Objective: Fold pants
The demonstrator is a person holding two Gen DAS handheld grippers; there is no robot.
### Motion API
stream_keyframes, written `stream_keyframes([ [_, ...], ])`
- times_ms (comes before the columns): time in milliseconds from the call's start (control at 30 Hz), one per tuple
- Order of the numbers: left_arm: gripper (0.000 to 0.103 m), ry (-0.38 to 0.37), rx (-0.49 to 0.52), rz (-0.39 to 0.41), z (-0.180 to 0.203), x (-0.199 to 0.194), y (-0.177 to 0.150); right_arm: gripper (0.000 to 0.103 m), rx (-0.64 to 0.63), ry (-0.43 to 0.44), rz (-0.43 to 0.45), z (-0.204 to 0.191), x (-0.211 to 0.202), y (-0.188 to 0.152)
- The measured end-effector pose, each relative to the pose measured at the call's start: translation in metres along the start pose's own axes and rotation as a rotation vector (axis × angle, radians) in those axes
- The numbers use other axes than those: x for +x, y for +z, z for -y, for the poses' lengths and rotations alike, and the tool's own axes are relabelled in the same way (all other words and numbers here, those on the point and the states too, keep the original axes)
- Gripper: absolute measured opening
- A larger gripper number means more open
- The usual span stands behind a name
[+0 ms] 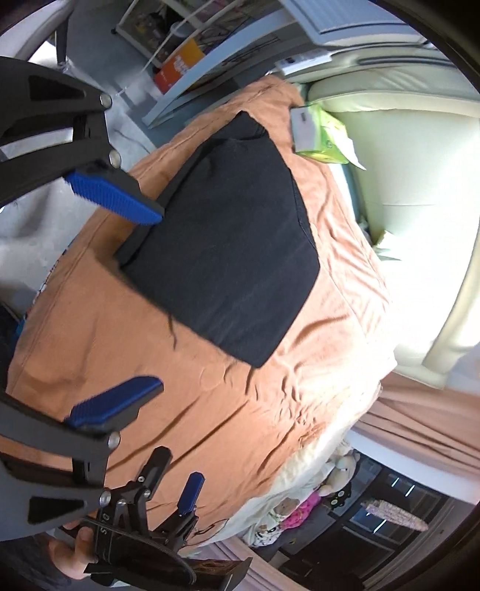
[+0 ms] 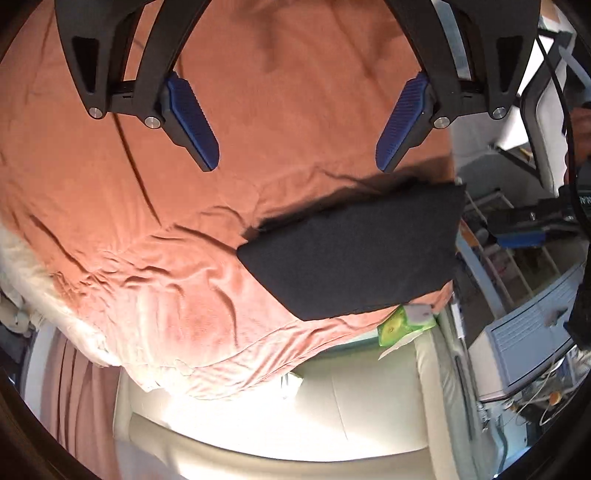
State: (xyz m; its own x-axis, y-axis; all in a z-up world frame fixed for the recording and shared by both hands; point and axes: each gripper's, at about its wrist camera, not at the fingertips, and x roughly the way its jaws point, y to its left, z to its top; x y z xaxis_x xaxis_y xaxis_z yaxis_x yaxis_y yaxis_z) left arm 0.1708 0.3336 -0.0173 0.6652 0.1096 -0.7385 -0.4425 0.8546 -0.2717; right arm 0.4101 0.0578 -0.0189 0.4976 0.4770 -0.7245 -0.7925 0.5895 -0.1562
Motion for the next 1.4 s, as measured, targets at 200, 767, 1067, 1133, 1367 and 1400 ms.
stream_keyframes([
  [200, 0.097, 0.02, 0.051, 0.023, 0.026, -0.028, -0.015, 0.101, 0.032, -0.02, 0.014, -0.005, -0.055, -0.022],
  [767, 0.102, -0.089, 0.239, 0.077, 0.102, -0.106, -0.077, 0.102, 0.15, -0.156, 0.12, -0.025, -0.216, -0.105],
  [1067, 0.102, -0.148, 0.315, 0.124, 0.133, -0.148, -0.12, 0.102, 0.19, -0.207, 0.17, -0.047, -0.286, -0.161],
  [1133, 0.102, -0.164, 0.33, 0.133, 0.138, -0.157, -0.13, 0.102, 0.199, -0.218, 0.183, -0.053, -0.3, -0.173],
  [1367, 0.102, -0.199, 0.359, 0.169, 0.148, -0.185, -0.16, 0.103, 0.25, -0.263, 0.226, -0.068, -0.344, -0.211],
  [1400, 0.102, -0.204, 0.365, 0.177, 0.15, -0.189, -0.165, 0.103, 0.259, -0.271, 0.228, -0.07, -0.349, -0.216],
])
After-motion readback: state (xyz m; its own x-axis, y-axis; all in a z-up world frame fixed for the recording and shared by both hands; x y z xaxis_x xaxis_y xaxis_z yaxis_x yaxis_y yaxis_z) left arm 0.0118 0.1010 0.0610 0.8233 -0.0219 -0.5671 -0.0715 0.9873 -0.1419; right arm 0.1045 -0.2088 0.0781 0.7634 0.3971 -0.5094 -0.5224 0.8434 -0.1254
